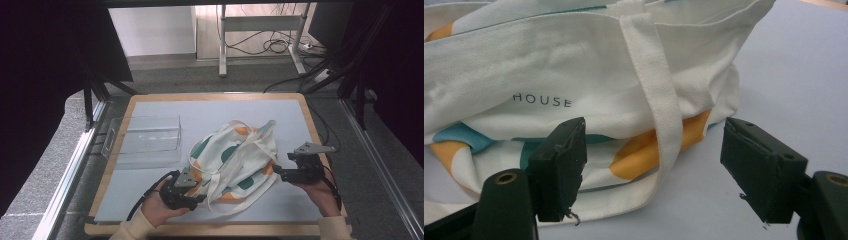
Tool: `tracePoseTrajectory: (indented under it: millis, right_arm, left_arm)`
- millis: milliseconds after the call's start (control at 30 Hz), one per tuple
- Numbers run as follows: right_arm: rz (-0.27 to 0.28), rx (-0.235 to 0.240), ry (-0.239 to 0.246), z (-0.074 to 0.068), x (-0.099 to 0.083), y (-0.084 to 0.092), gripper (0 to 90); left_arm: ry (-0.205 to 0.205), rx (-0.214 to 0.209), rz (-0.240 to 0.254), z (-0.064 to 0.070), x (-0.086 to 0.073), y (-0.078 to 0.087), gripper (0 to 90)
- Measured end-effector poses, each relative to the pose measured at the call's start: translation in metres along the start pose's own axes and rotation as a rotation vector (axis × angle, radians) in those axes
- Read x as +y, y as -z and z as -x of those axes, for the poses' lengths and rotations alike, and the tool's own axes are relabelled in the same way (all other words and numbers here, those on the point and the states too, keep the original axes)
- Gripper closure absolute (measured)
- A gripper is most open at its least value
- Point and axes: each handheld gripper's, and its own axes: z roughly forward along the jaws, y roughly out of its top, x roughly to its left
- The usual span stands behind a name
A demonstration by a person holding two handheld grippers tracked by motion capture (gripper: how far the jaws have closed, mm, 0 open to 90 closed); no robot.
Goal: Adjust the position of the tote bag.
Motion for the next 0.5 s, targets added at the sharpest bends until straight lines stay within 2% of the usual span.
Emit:
tracePoseTrajectory:
  millis: [67,233,267,300,500]
  right_arm:
    - [-0.001,-0.001,0.0,0.0007,-0.0004,0.0002,26.5]
    - [-0.005,-0.008,-0.005,0.0029,-0.0013,-0.0008,26.4]
    - [-0.005,-0.008,-0.005,0.0029,-0.0013,-0.0008,26.4]
    - [-0.004,-0.011,-0.008,0.0033,-0.0014,-0.0011,26.4]
    - [-0.008,-0.013,-0.009,0.0034,-0.0018,-0.0012,26.4]
  left_arm:
    - [-0.006,-0.001,-0.009,0.0009,-0.0002,-0.0017,50.2]
    - [0.001,-0.032,-0.014,-0.0013,-0.0013,-0.0043,64.0]
    - [0.004,-0.039,-0.012,-0.0016,-0.0014,-0.0043,64.0]
    - [0.005,-0.05,-0.012,-0.0022,-0.0015,-0.004,71.5]
    - [0.013,-0.088,-0.02,-0.0043,-0.0014,-0.003,81.3]
